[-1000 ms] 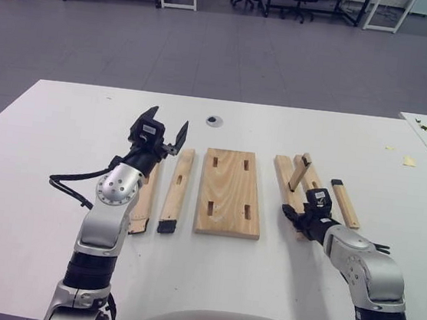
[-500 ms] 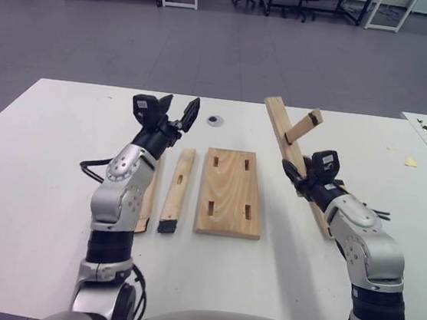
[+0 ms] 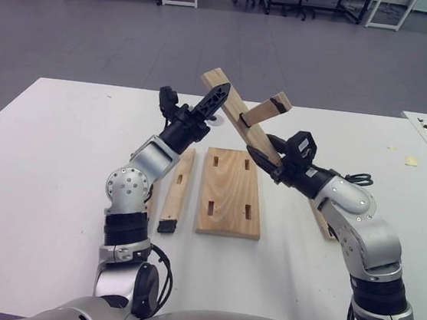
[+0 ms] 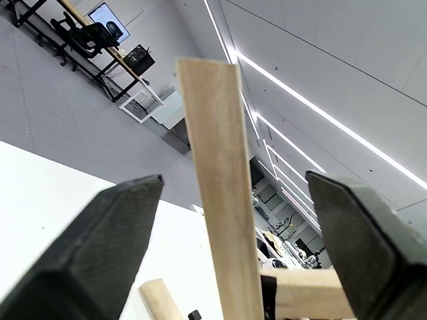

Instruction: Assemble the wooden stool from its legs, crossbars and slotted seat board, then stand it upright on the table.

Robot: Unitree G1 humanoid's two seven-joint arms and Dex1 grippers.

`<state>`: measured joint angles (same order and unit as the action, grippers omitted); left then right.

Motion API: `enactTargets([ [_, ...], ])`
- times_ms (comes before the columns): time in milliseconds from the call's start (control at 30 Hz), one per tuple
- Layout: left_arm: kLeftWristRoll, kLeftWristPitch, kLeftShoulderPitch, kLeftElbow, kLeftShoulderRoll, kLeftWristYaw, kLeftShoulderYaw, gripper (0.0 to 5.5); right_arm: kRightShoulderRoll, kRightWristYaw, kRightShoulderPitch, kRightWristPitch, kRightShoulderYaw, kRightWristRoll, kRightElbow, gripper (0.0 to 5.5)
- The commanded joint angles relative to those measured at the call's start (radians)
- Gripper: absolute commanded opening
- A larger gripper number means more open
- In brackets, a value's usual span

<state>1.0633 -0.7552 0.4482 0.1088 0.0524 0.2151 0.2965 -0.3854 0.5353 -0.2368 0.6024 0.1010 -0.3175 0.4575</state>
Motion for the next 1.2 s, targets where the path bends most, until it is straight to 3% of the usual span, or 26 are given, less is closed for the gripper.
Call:
enactTargets([
  [33,0.013,-0.002,0.003,0.007,-0.014,-0.014,-0.006,3.26,-0.016,0.032,0.000,-0.037,0.011,-0.009,0.026,2.10],
  [467,0.071,-0.021,-0.036,0.049,-0.022,-0.025,-0.013,1.04,-0.026,0.063,0.022,-0.089,0.022,-0.001,0.033,2.10],
  [533,0.081,-0.011,-0.050,0.060,-0.023,-0.028,-0.010,1.03,-0.031,0.062,0.030,-0.080,0.018,-0.006,0.037,2.10],
  [567,0.080,-0.006,-0.061,0.070,-0.027,-0.026,-0.010,1.03,-0.032,0.062,0.033,-0.071,0.014,-0.011,0.038,2.47],
  [833,-0.039,0.111,-0.121,0.127,-0.055,-0.078,-0.001,1.02,-0.050,0.049,0.065,-0.005,-0.035,-0.065,0.057,3.83],
  [1033,-0.110,0.153,-0.287,0.321,-0.053,-0.217,0.008,1.02,-0.137,0.046,0.167,0.017,-0.149,-0.060,0.075,4.93],
  [1200,-0.098,0.125,-0.415,0.500,-0.070,-0.349,0.005,1.02,-0.138,-0.034,0.229,-0.015,-0.206,0.011,0.023,4.97],
])
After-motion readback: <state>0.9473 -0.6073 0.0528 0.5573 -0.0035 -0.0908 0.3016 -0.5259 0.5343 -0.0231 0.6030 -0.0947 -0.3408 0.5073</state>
